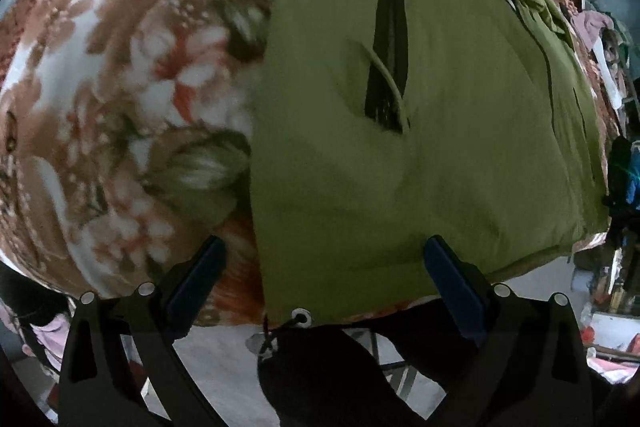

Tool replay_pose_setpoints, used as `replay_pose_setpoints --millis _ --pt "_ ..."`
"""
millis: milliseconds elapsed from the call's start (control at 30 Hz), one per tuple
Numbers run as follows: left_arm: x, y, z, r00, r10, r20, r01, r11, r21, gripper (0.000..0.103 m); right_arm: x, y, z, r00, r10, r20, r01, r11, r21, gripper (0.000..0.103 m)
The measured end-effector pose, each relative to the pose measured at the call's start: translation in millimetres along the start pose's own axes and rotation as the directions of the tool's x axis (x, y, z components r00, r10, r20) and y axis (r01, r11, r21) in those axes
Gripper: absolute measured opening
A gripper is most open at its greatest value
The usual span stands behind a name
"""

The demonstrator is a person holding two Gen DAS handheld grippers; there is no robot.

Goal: Fold large clothes
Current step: 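Grasp the jacket hem edge with both grippers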

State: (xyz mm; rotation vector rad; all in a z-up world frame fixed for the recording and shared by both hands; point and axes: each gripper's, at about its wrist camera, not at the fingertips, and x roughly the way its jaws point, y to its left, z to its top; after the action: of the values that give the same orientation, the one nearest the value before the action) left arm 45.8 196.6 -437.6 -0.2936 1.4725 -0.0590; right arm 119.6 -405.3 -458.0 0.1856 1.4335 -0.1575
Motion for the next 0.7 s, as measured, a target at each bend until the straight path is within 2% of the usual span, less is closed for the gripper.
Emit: replay_pose_setpoints --millis 100,167,300,400,533,633,700 --pt "3.1 -3.8 -2.8 1.000 -0.021 -0.013 0.021 1.000 0.011 0.095 6.7 -6.5 -8.9 0.999 0.033 -0.019 -0.033 0.999 -0.001 0.098" --pt "-4.6 -13.1 -0.7 0.995 -0.094 -0.019 0.095 0.995 0.016 0.087 9.2 -8.4 -14.8 0.998 0.049 -0.028 -0.049 0.999 -0.008 0.098" --pt "-19.6 -30.5 1.3 0.982 -0.188 -0.009 0.188 0.980 0.068 0.087 10.8 -4.5 -23.3 0.992 0.121 -0.035 -0.122 0.992 -0.018 0.098" --pt "-10.1 -27.6 0.9 0.989 -0.142 -0.043 0.144 0.988 0.057 0.088 13.2 6.5 -27.4 0.982 0.185 -0.045 -0.186 0.982 -0.029 0.098" --pt "-3.5 -27.6 -3.4 0.989 -0.141 -0.052 0.143 0.989 0.029 0.088 9.2 24.9 -30.6 0.967 0.249 -0.048 -0.251 0.967 -0.042 0.098" --pt "-14.0 -32.6 -4.5 0.979 -0.203 -0.027 0.204 0.978 0.035 0.087 0.9 35.9 -28.3 0.969 0.243 -0.050 -0.246 0.967 -0.061 0.098" --pt "-16.2 -35.9 -4.0 0.976 -0.217 -0.020 0.218 0.975 0.053 0.087 -9.3 42.9 -21.8 0.967 0.251 -0.036 -0.253 0.964 -0.086 0.098"
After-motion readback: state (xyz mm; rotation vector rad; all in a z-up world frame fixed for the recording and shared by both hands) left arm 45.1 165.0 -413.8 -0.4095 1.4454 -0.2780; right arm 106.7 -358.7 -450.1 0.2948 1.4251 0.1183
